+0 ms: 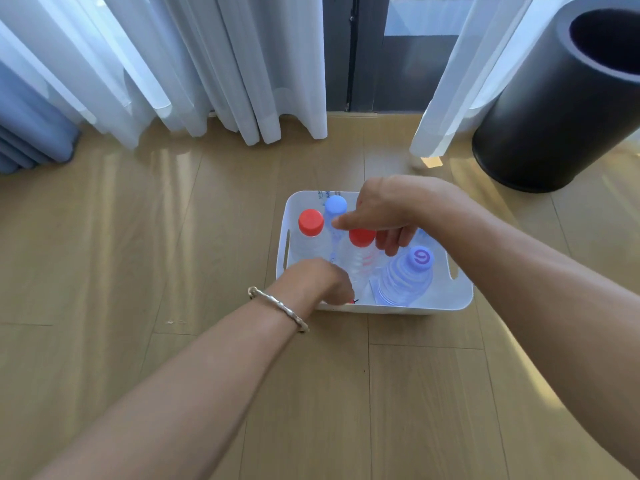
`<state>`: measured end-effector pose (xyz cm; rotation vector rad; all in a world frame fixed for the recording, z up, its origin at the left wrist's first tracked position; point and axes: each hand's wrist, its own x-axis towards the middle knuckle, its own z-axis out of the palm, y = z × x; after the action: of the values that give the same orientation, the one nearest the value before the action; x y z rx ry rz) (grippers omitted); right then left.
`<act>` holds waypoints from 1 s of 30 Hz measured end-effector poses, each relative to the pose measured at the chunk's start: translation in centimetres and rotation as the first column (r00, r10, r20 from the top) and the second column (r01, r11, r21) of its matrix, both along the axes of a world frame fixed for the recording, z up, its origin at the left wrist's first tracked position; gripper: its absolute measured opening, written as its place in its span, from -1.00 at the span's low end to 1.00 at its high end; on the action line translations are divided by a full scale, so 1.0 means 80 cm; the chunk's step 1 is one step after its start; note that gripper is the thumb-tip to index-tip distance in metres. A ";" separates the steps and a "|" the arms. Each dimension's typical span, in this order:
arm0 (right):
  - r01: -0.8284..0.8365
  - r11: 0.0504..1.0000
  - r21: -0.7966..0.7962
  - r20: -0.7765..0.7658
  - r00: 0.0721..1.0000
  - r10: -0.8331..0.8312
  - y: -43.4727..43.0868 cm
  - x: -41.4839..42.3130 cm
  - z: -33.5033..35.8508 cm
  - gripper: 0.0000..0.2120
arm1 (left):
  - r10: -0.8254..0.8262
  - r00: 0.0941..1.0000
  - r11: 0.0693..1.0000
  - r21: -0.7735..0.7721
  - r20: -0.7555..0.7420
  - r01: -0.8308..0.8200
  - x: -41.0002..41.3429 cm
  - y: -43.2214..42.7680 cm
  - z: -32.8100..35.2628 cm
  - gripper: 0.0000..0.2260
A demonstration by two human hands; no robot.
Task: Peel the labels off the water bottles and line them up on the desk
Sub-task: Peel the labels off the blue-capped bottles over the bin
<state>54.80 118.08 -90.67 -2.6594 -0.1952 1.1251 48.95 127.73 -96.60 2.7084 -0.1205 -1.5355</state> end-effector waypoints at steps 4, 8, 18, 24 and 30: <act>0.075 0.995 0.059 0.258 0.962 -0.087 -0.007 0.014 -0.001 -0.60 | 0.060 0.997 0.998 -0.010 -0.039 -0.060 0.031 0.014 0.065 -0.70; 0.114 0.985 0.130 0.524 0.835 -0.166 -0.015 0.019 -0.013 -0.76 | 0.344 0.931 0.909 -0.294 0.126 -0.296 0.059 0.025 0.117 -0.80; 0.143 0.990 -0.012 0.389 0.912 -0.127 -0.042 0.014 -0.055 -0.62 | 0.269 0.802 0.932 -0.353 0.533 -0.078 0.059 0.044 0.056 -0.62; 0.203 0.973 0.110 0.417 0.879 -0.231 -0.047 0.007 -0.070 -0.71 | 0.338 0.821 0.913 -0.372 0.460 -0.168 0.056 0.048 0.047 -0.65; 0.176 0.925 0.337 0.576 0.738 -0.350 -0.048 0.023 0.017 -0.70 | 0.516 0.659 0.786 -0.608 0.547 -0.110 0.071 0.042 0.068 -0.70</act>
<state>56.66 114.21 -89.30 -2.6005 -0.0636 0.0718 54.66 131.11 -91.17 2.4719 -0.0432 -0.2426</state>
